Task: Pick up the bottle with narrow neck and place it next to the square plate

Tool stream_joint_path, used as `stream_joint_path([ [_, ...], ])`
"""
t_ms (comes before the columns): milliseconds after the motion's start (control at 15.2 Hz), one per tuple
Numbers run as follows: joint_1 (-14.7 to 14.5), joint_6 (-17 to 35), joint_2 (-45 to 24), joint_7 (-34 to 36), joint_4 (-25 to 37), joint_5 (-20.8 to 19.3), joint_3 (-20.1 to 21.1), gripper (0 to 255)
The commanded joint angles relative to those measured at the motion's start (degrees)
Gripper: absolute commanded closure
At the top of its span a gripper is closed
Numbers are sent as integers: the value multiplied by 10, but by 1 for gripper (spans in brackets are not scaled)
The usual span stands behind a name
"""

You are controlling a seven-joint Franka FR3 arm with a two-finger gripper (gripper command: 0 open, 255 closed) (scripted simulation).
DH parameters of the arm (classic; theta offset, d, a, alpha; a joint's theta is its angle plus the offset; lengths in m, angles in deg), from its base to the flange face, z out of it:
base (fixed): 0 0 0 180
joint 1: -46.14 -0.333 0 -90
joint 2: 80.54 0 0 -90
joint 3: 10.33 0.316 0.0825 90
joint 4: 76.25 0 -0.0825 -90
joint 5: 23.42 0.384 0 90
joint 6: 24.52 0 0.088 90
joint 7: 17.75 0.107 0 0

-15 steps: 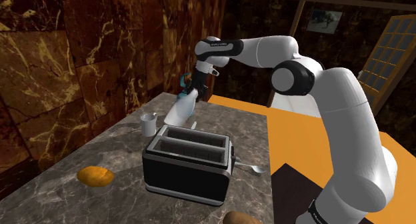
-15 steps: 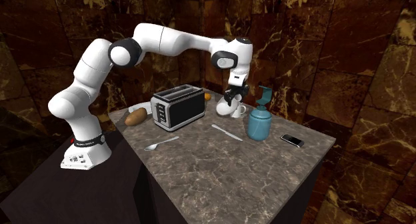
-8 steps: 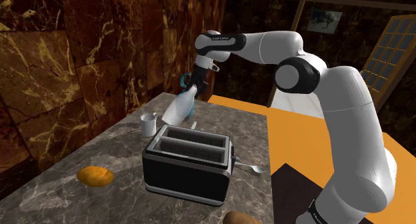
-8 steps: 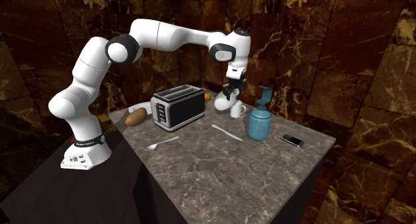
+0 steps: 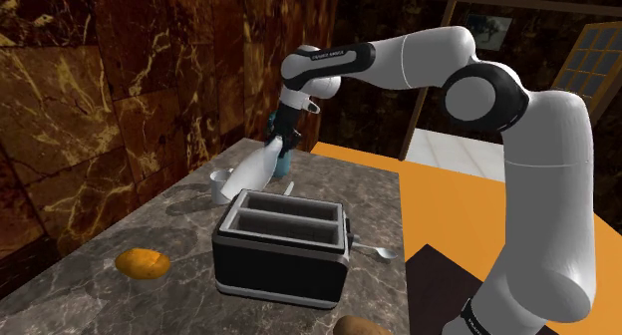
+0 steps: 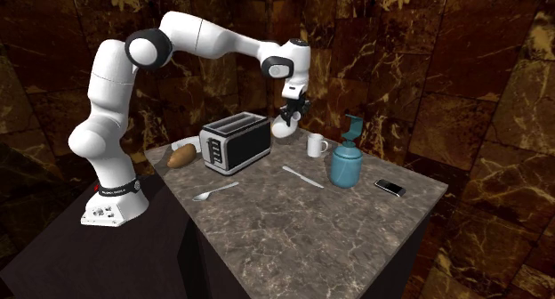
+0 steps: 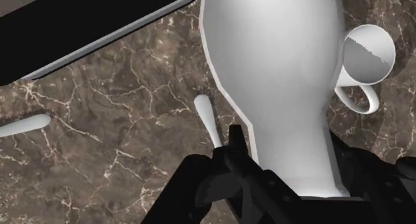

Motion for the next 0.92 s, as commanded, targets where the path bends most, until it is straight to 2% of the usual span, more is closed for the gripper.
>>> stream_joint_path([
  [0,-16,24,29,14,-48,-1,5,255],
  [396,-64,73,84,73,-133,-6,26,255],
  [858,-119,118,125,153,-196,-16,56,255],
])
